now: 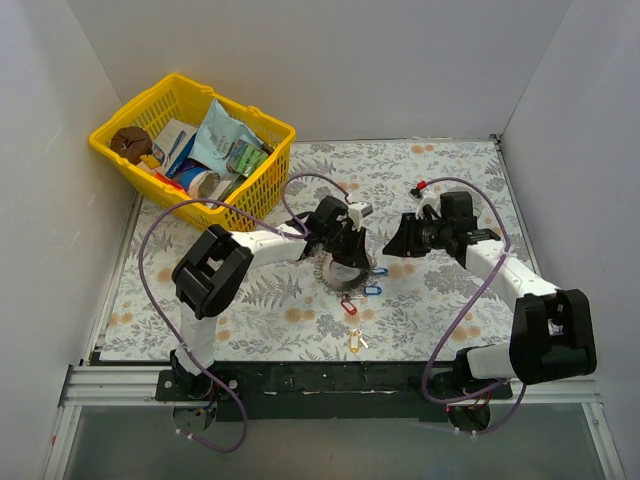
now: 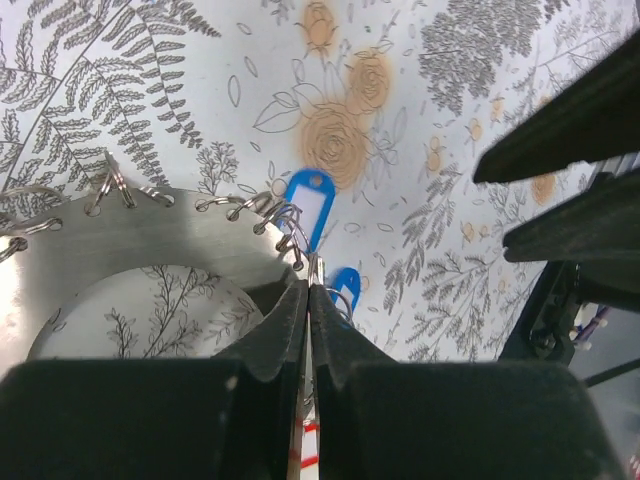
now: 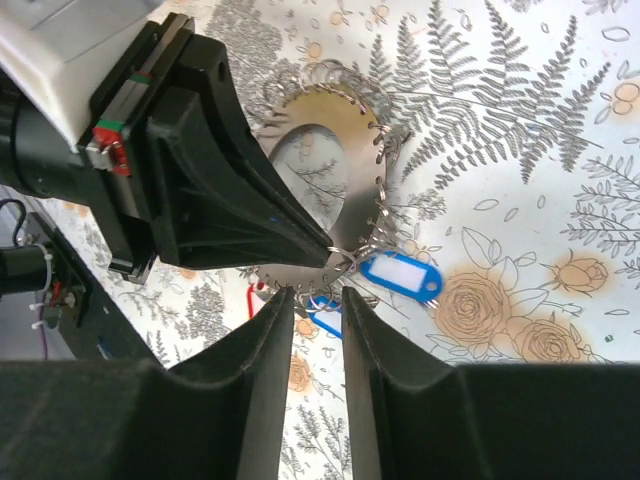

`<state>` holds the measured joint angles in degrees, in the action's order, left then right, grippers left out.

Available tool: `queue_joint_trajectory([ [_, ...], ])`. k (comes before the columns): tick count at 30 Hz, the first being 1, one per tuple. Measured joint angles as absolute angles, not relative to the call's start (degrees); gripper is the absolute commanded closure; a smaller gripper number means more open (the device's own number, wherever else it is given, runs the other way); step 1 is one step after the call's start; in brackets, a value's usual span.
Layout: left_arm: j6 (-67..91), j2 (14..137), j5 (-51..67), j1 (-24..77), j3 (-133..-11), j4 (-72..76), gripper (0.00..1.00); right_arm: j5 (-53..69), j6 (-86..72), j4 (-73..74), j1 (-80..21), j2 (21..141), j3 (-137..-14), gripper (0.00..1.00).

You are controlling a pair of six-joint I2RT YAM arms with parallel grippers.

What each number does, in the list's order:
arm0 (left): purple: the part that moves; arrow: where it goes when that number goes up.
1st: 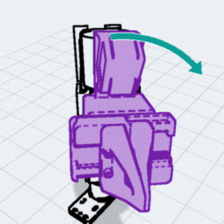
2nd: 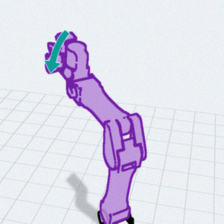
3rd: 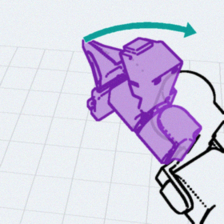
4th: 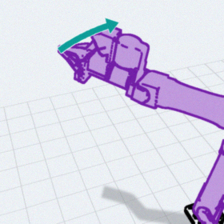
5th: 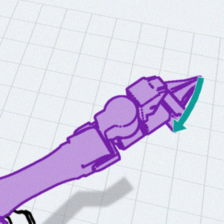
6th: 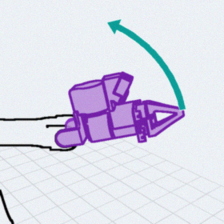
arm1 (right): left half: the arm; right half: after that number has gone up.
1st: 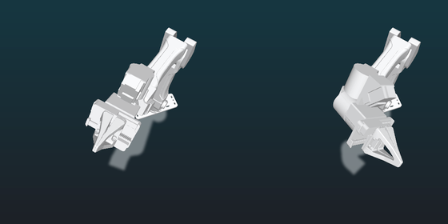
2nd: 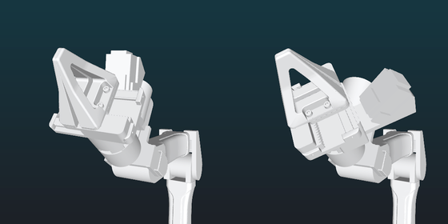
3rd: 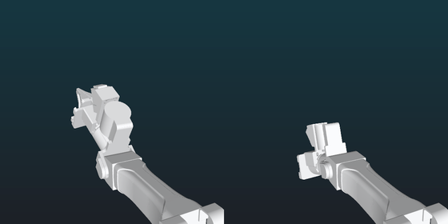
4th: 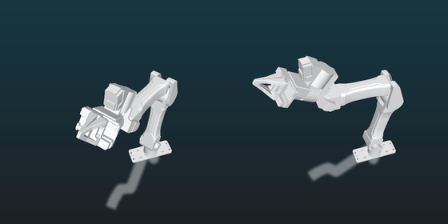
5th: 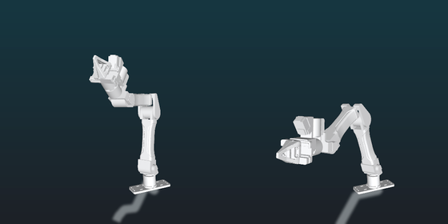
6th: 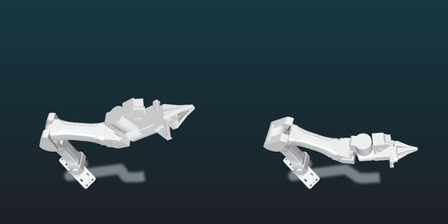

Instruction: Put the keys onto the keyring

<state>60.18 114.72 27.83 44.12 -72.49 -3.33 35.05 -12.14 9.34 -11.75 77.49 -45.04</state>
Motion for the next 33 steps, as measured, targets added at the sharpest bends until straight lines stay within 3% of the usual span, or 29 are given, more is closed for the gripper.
queue_joint_trajectory([
  [8, 53.63, 105.16, 28.99, 44.12, -70.83, -6.83, 1.00, 39.48, -11.18, 10.50, -11.68, 72.29, -47.13, 0.40],
  [11, 50.35, 102.13, 30.61, 44.12, -70.85, -9.02, 1.00, 41.39, -10.09, 10.52, -11.68, 69.65, -47.27, 0.36],
  [18, 43.40, 97.71, 32.47, 44.12, -70.85, -14.20, 1.00, 46.68, -8.54, 9.17, -11.68, 62.94, -47.22, 0.39],
  [22, 39.92, 94.35, 32.69, 44.12, -70.83, -15.70, 1.00, 50.70, -9.72, 4.36, -11.68, 59.81, -46.98, 0.49],
  [33, 35.31, 88.95, 34.94, 44.16, -70.85, -16.51, 1.00, 62.52, -17.65, -8.34, -13.98, 61.08, -47.07, 0.55],
])
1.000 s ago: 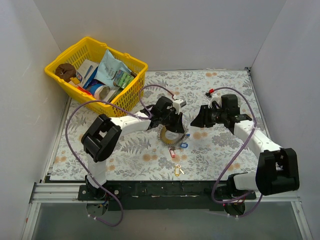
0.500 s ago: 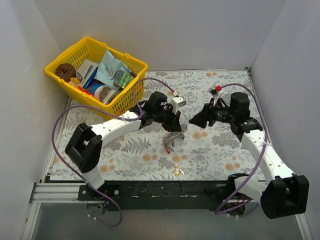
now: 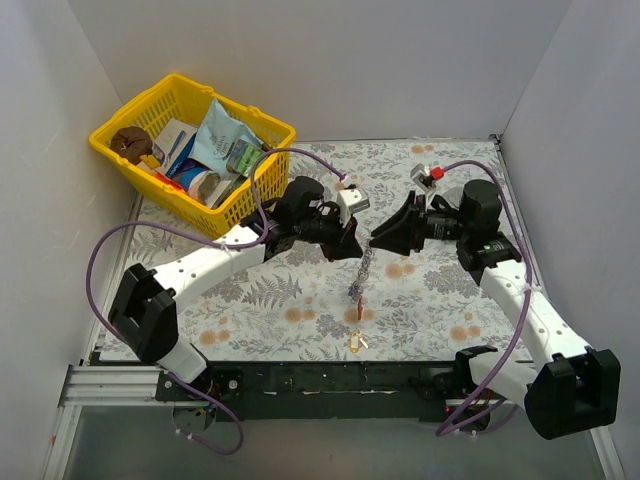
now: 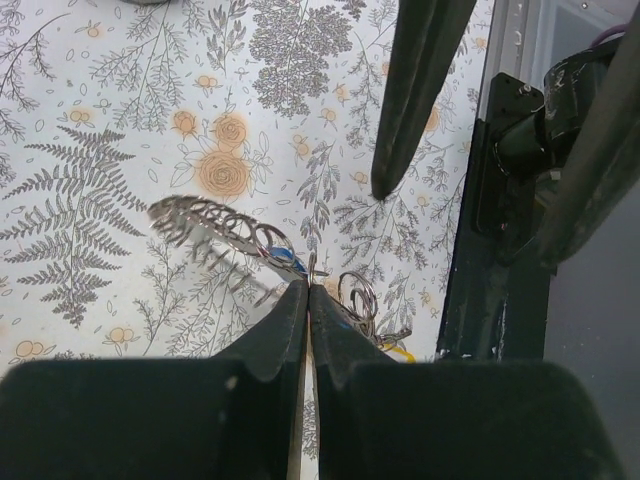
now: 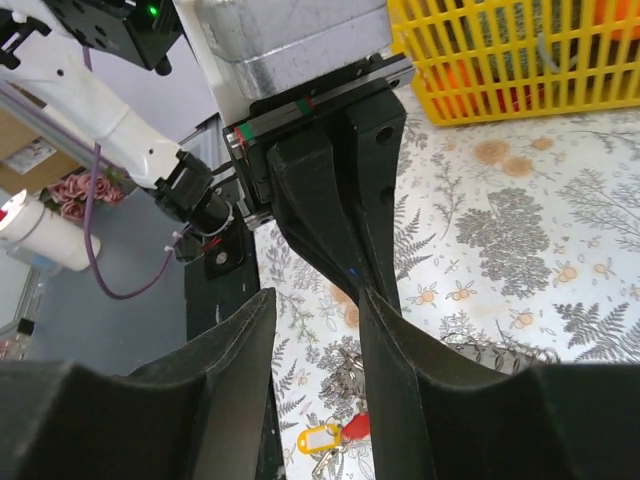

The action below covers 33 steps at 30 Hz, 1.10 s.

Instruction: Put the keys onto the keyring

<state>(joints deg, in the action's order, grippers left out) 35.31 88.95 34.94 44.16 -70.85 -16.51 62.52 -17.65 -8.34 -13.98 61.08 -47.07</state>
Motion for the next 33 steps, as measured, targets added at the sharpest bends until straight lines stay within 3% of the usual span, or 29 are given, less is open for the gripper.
queue_joint_trajectory([
  [20, 36.36, 83.35, 36.03, 44.21, -70.72, -16.71, 1.00, 60.97, -8.60, 1.13, -18.50, 64.64, -48.90, 0.67],
  [28, 36.88, 82.15, 36.93, 44.34, -70.65, -14.31, 1.00, 60.51, -7.66, 3.09, -18.52, 65.80, -48.97, 0.65],
  [33, 36.93, 82.04, 37.12, 44.36, -70.63, -13.76, 1.00, 60.42, -7.66, 2.92, -18.52, 65.82, -48.97, 0.76],
])
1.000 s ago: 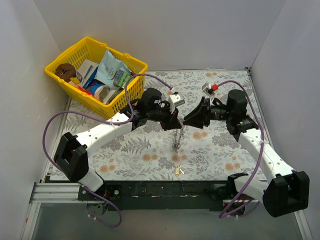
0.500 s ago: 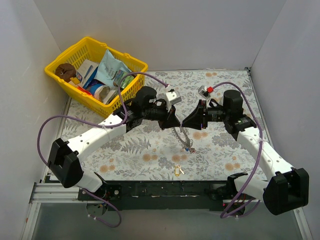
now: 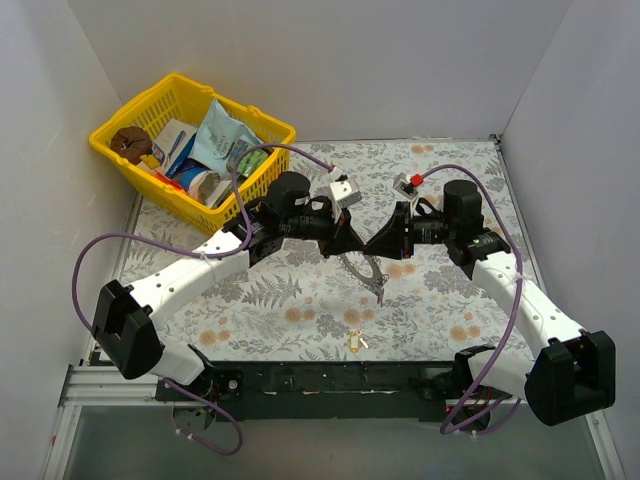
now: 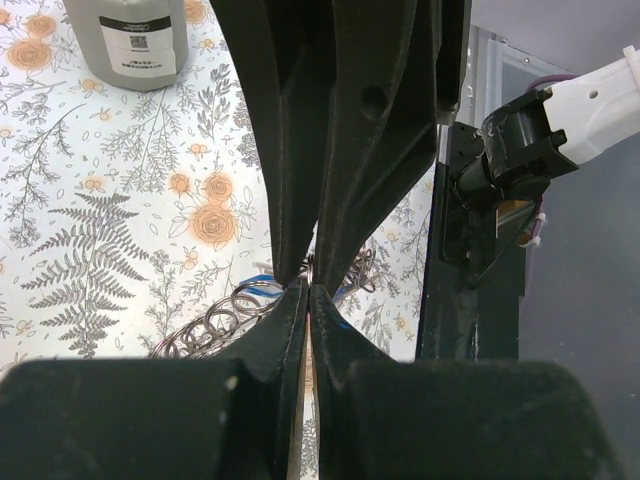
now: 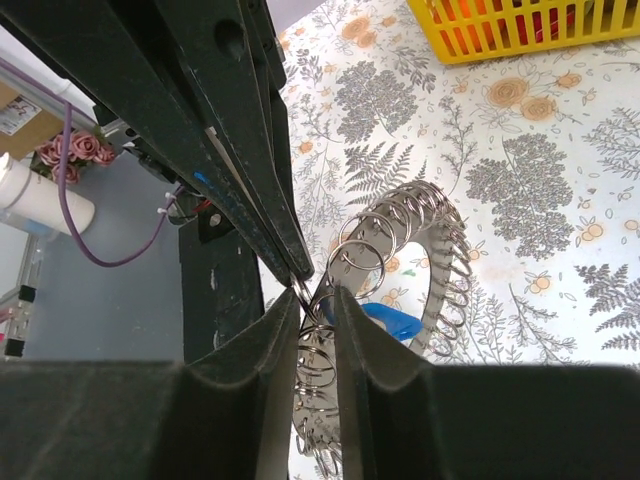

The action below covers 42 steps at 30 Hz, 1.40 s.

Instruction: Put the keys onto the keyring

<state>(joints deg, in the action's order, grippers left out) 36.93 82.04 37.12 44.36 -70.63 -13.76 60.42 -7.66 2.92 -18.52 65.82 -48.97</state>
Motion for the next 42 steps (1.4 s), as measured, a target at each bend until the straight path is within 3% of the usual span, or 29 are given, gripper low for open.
queue_joint_trajectory([
  [6, 36.91, 82.04, 37.10, 44.36, -70.17, -13.61, 1.00, 60.80, -8.80, 2.50, -18.57, 65.95, -48.99, 0.87],
  [8, 36.88, 82.04, 37.01, 44.31, -70.08, -13.47, 1.00, 61.04, -9.26, 2.42, -18.57, 66.02, -48.99, 0.97],
  [17, 36.97, 81.84, 36.64, 44.03, -70.00, -13.28, 1.00, 61.47, -10.52, 1.45, -18.57, 66.13, -48.99, 0.99],
  [20, 36.88, 81.80, 36.60, 44.05, -70.00, -13.28, 1.00, 61.36, -10.41, 1.48, -18.59, 66.13, -48.99, 0.81],
  [21, 36.86, 81.76, 36.60, 44.05, -70.00, -13.30, 1.00, 61.17, -10.31, 1.52, -18.63, 66.11, -49.04, 0.70],
  [24, 36.75, 81.54, 36.69, 44.12, -70.00, -13.32, 1.00, 59.68, -9.80, 1.74, -18.76, 65.93, -49.34, 0.57],
  [27, 36.47, 81.03, 36.75, 44.12, -70.00, -13.41, 1.00, 58.15, -9.04, 2.13, -18.76, 65.06, -49.43, 0.52],
  [35, 36.12, 80.40, 36.93, 44.23, -70.00, -13.39, 1.00, 57.06, -8.60, 2.50, -18.76, 63.33, -50.63, 0.51],
  [42, 36.01, 80.40, 37.52, 44.34, -69.97, -13.45, 1.00, 58.11, -8.56, 2.52, -18.76, 63.40, -51.22, 0.63],
])
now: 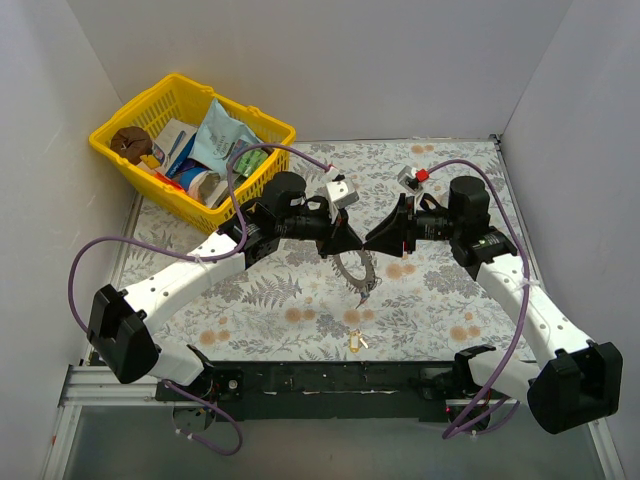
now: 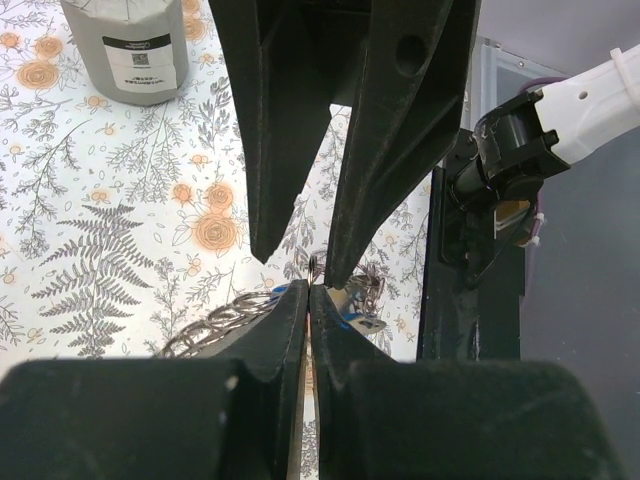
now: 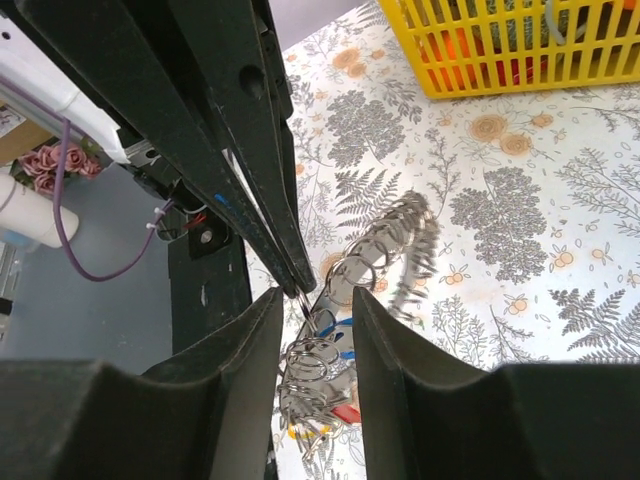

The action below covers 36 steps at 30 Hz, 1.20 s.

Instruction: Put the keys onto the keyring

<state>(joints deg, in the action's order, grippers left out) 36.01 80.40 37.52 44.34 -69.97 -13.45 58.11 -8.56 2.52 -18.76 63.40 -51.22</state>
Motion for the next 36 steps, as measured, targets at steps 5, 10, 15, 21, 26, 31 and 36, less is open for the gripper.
queue_joint_trajectory([
  [5, 36.01, 80.40, 37.74, 44.34, -69.97, -13.54, 1.00, 60.71, -8.54, 2.46, -18.76, 64.23, -51.22, 0.71],
  [10, 36.01, 80.40, 37.69, 44.31, -69.95, -13.54, 1.00, 62.59, -8.56, 2.48, -18.76, 64.88, -51.22, 0.91],
  [15, 36.40, 80.40, 37.69, 44.03, -69.84, -13.74, 1.00, 64.29, -8.69, 2.92, -18.76, 66.63, -52.10, 0.99],
  [21, 36.99, 80.23, 36.34, 43.97, -69.84, -13.06, 0.66, 61.19, -8.82, 4.25, -18.76, 66.65, -53.17, 0.99],
  [26, 40.27, 78.32, 31.20, 44.36, -69.84, -9.58, 0.25, 55.72, -9.69, 2.52, -18.76, 63.99, -52.66, 0.99],
  [31, 47.29, 75.20, 20.60, 44.05, -69.69, -5.39, 0.02, 52.47, -12.14, -3.51, -18.76, 59.00, -49.87, 0.99],
  [36, 53.17, 70.22, 13.28, 42.76, -67.13, -1.30, 0.02, 50.89, -14.92, -9.61, -18.76, 55.94, -48.84, 0.99],
])
